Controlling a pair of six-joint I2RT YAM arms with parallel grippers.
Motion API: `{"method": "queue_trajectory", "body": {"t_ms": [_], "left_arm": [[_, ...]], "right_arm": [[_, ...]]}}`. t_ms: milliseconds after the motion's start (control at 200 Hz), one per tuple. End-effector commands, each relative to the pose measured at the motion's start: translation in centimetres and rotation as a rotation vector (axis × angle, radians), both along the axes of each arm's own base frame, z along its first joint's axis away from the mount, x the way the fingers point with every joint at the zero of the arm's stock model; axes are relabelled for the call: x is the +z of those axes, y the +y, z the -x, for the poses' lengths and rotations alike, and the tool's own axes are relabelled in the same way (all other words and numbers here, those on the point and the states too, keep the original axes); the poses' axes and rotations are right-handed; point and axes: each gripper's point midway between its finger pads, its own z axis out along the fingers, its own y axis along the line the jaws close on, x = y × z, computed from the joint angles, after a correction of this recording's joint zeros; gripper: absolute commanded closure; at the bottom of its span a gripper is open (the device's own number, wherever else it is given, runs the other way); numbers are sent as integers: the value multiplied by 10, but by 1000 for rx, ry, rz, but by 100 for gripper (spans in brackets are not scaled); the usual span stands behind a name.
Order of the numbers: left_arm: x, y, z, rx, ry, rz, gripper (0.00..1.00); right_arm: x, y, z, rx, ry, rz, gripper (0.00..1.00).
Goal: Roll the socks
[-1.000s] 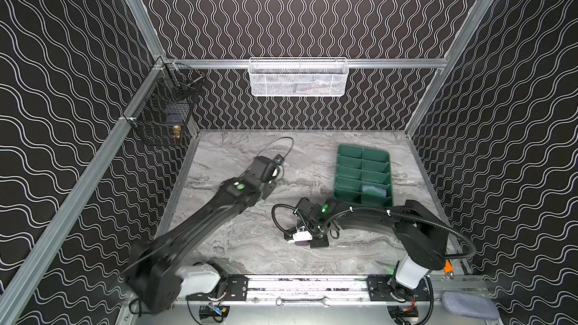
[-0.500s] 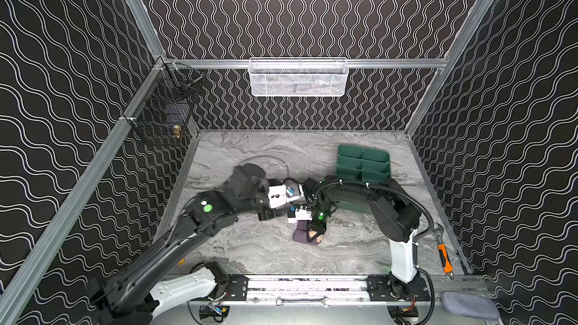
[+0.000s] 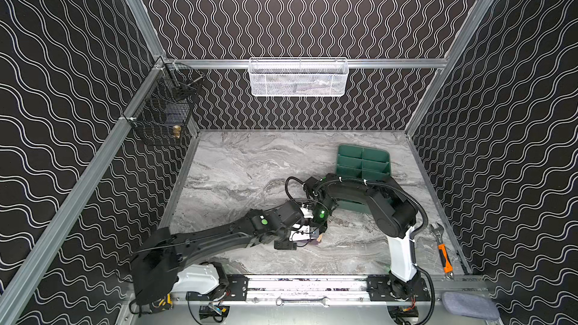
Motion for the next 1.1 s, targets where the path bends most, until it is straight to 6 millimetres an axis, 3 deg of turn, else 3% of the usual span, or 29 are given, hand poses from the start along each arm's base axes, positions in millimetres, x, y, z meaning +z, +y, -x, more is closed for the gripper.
{"method": "queue_trajectory", "body": {"t_ms": [0, 300, 485, 711, 791, 951, 1006, 1046, 1091], "left_arm": [[-4, -22, -8, 29, -2, 86, 38], [-30, -36, -13, 25, 27, 56, 41], [-50, -31, -6, 25, 84, -15, 62], [-65, -20, -6, 62, 105, -101, 100], [-70, -14, -4, 79, 118, -136, 100], [-77, 3, -8, 139, 112, -230, 100], [-78, 7, -7, 149, 113, -241, 100], [-79, 9, -7, 151, 113, -248, 100], [-81, 12, -7, 159, 110, -264, 100]], "right_arm": [[-33, -8, -38, 50, -221, 63, 100], [-34, -4, -38, 36, -203, 41, 100], [-33, -3, -39, 38, -208, 29, 100], [-27, 1, -44, 24, -236, 13, 100], [-20, 2, -47, 7, -266, -8, 100], [1, 2, -56, -47, -351, -80, 63], [7, 1, -57, -59, -374, -101, 56], [25, 2, -59, -69, -414, -140, 47], [35, 3, -62, -85, -445, -163, 45]]}}
